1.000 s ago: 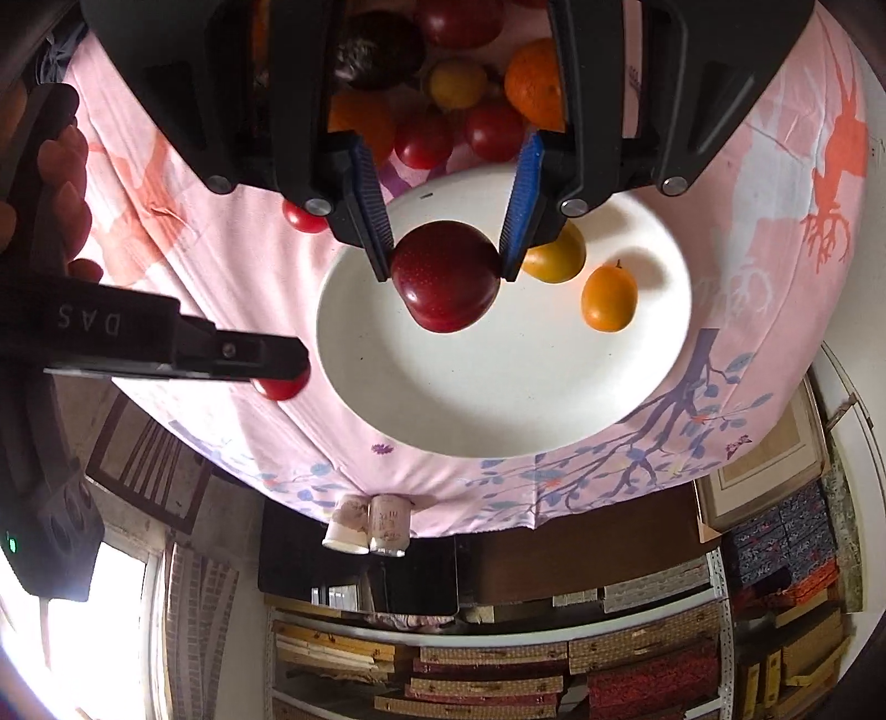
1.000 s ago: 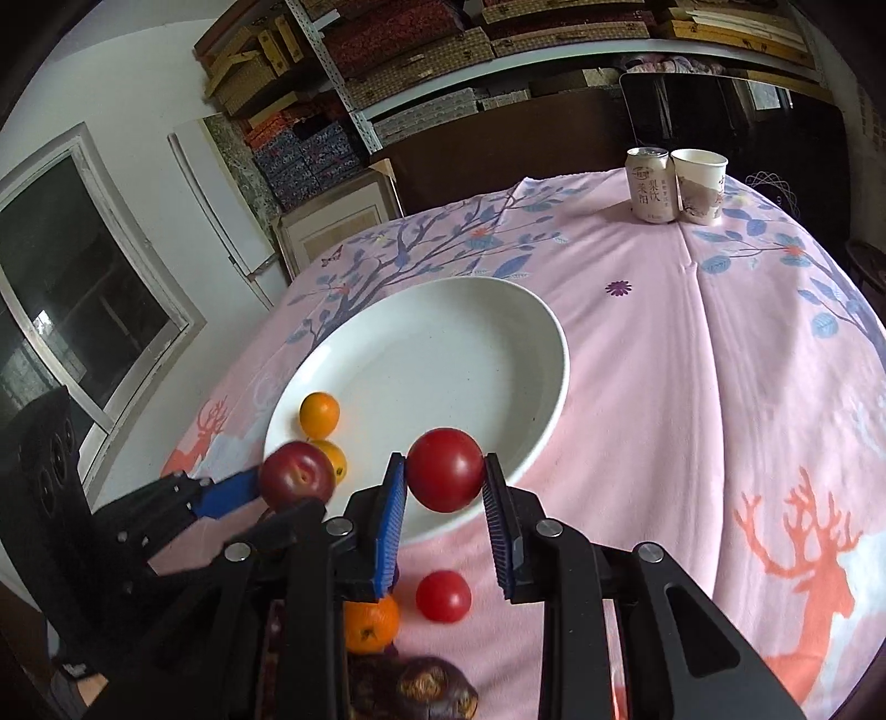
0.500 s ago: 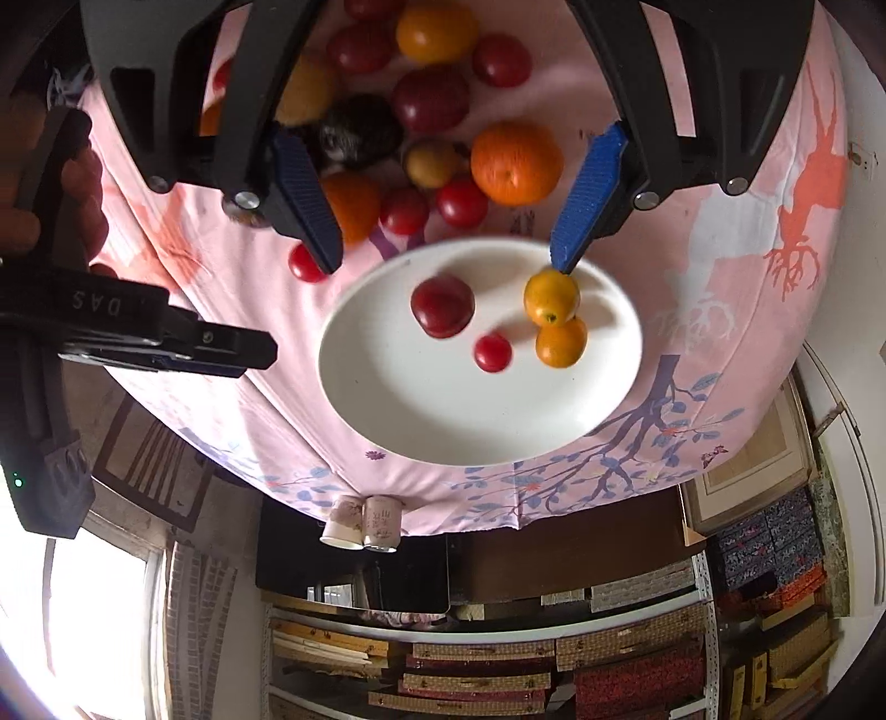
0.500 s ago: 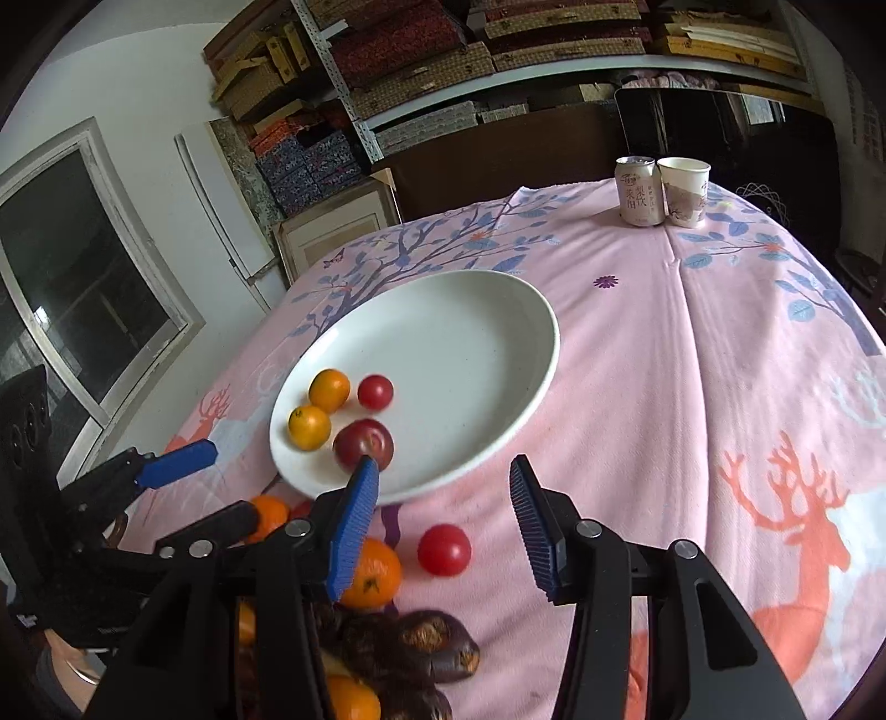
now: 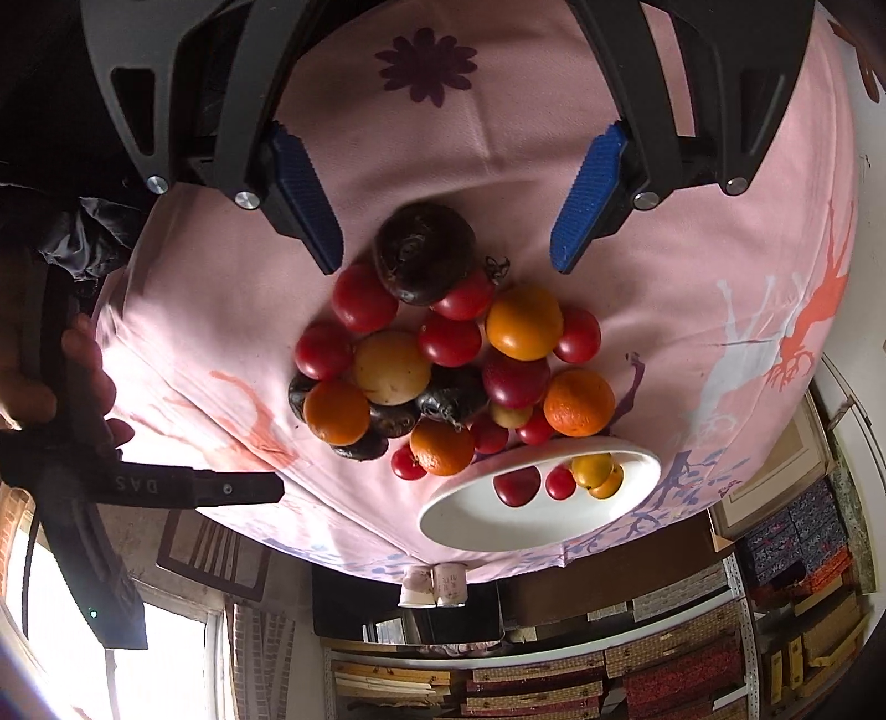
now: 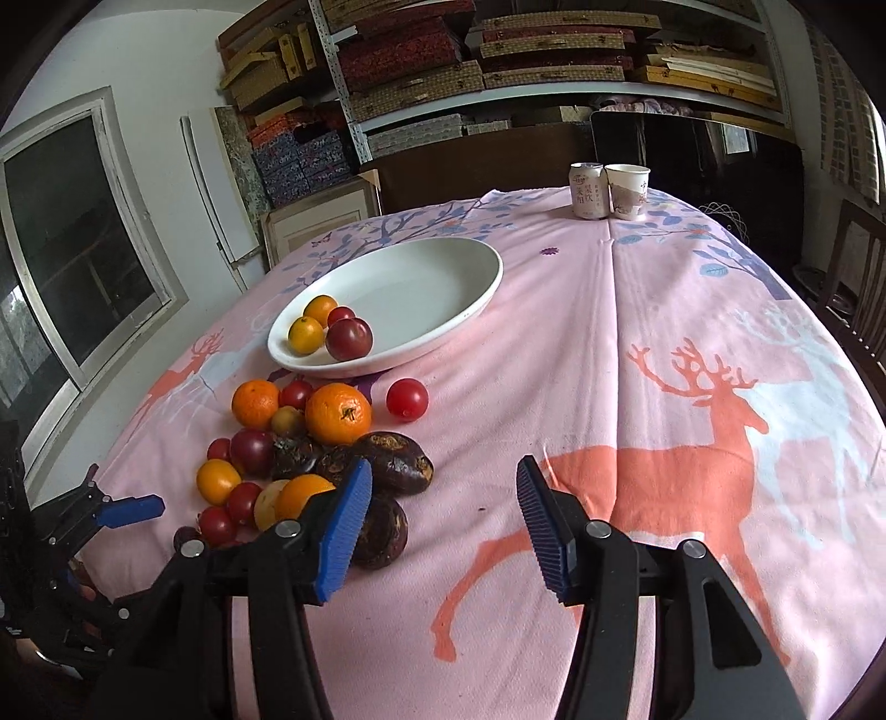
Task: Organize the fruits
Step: 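Grasp a dark purple fruit with the left tool while the right tool grasps an orange tomato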
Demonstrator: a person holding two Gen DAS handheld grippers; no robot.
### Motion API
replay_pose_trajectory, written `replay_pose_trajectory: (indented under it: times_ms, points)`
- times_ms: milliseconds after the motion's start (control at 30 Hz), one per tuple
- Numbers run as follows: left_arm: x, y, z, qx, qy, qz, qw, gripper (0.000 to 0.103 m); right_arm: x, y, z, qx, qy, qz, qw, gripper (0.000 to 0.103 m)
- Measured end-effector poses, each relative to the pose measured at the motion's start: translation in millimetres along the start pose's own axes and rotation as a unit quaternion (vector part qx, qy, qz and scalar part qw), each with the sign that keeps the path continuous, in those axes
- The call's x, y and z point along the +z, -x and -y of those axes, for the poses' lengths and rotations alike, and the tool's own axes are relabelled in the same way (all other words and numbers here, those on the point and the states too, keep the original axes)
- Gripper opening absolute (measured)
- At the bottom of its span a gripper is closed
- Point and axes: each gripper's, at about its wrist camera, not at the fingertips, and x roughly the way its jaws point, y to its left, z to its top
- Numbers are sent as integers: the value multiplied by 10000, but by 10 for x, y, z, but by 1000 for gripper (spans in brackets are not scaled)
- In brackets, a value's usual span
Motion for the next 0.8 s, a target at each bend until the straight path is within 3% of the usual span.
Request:
replay_pose_trajectory:
  times_ms: [33, 100, 467, 667, 800]
  points:
    - [-6, -47, 13, 18, -10, 4, 10000, 55, -27, -6, -12, 11, 0, -42, 10000, 55]
    - [-34, -155, 12, -83, 40, -99, 9999, 37, -81, -19, -40, 14, 37, -122, 9999, 55]
    - [-65, 108, -81, -134, 350, 442, 9983, 35, -356, -48, -216, 319, 520, -336, 9976, 55]
    - [-20, 159, -158, -127, 495, 424, 9978, 35, -260, -102, -579, 477, 997, -187, 9937, 55]
    - [-52, 134, -129, -121, 476, 377, 9981, 35, -206, -273, -751, 336, 1226, -278, 9915, 45]
